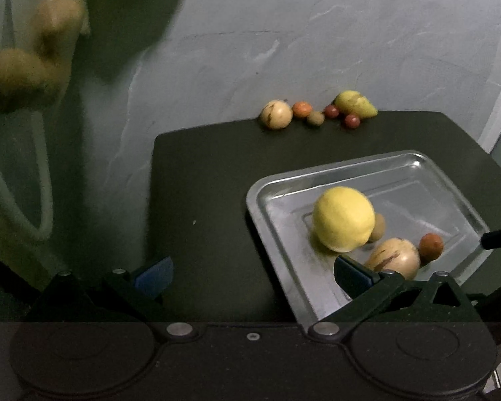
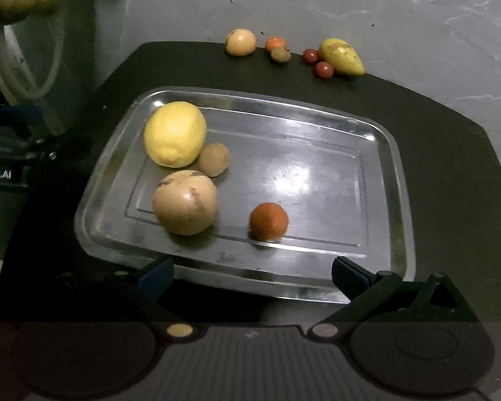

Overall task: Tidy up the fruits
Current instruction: 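Move both open tools back past the tray toward the remaining fruits, then grasp the beige spotted fruit with the left tool while the right tool grasps a small brown fruit, then carry the beige fruit with the left tool while the right tool carries the brown fruit over the tray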

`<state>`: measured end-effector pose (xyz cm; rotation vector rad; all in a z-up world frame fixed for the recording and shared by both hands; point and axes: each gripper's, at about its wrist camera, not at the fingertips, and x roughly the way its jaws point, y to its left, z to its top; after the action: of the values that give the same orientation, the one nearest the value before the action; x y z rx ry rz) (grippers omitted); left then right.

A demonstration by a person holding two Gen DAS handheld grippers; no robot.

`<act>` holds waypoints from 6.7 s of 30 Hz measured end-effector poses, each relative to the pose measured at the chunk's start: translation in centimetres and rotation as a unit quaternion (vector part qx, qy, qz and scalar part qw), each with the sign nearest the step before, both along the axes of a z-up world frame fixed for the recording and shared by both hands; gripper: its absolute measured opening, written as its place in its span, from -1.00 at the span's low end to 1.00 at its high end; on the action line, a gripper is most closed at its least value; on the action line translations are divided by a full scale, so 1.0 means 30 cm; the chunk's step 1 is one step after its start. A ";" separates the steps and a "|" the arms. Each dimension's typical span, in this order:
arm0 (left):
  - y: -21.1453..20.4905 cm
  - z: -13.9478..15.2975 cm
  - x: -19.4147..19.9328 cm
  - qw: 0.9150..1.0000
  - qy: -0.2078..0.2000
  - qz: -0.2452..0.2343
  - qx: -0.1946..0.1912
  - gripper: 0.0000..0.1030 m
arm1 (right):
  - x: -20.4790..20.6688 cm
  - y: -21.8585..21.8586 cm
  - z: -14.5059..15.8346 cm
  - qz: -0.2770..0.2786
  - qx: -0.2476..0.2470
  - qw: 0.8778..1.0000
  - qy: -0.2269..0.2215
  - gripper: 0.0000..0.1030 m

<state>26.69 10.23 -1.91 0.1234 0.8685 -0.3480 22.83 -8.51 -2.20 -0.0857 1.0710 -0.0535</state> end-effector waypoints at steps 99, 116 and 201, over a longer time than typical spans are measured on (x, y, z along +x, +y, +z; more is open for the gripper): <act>-0.385 -0.070 0.773 0.999 0.021 0.025 -0.038 0.63 | 0.738 -0.231 -0.049 0.121 0.054 0.985 -0.108 0.25; -0.373 -0.084 0.782 0.997 0.035 0.035 -0.052 0.08 | 0.796 -0.232 -0.080 0.106 0.053 0.987 -0.104 -0.09; -0.572 -0.047 0.195 0.988 0.075 -0.127 -0.040 -0.06 | 0.011 -0.260 0.035 -0.083 0.057 0.991 -0.090 -0.37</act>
<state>32.53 -6.93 -3.31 0.1350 0.9884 -0.6369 23.16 -16.32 -1.14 0.1095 0.8961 -0.1474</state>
